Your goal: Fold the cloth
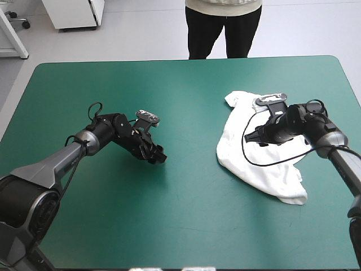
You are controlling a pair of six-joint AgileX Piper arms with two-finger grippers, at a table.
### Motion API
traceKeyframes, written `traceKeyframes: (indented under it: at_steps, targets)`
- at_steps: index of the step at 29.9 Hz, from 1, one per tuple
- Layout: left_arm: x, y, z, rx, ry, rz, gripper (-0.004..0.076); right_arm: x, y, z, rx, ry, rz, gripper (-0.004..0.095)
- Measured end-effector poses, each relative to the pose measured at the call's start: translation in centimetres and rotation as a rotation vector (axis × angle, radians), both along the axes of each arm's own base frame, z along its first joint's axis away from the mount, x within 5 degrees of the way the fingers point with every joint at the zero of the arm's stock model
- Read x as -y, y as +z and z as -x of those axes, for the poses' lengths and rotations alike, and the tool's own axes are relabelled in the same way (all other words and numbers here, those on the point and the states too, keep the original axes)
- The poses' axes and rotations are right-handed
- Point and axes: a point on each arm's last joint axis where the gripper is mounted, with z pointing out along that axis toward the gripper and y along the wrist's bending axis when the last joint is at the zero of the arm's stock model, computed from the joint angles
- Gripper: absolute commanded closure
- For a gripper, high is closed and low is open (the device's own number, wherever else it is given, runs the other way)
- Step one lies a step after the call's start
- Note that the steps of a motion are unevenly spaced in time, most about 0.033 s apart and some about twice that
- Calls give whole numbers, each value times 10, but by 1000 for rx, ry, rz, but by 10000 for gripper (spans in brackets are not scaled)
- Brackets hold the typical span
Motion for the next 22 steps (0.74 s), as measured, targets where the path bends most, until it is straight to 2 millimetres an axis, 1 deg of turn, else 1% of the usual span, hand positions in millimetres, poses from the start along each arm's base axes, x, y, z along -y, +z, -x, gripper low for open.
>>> traceKeyframes:
  at_steps: [8,13,14,16,18,19,21,22]
  targets:
    - [0,0,0,1,0,0,230,0,0,0,0,-1,-1,412]
    - [1,9,-3,13,-16,-6,230,0,0,0,-1,-7,-3,412]
    - [1,17,-4,28,-20,-3,230,0,0,0,-1,-6,-3,412]
    - [0,41,-3,89,-28,8,230,0,0,0,-1,-6,-3,412]
    - [-3,77,0,179,-25,25,230,0,0,0,-1,-6,-3,412]
    - [-6,91,3,215,-19,29,230,0,0,0,-1,-6,-3,412]
    - [-15,124,13,300,2,25,230,2,0,0,-1,-13,-4,412]
    - [-20,136,18,331,11,16,230,4,0,-1,-1,-19,-4,412]
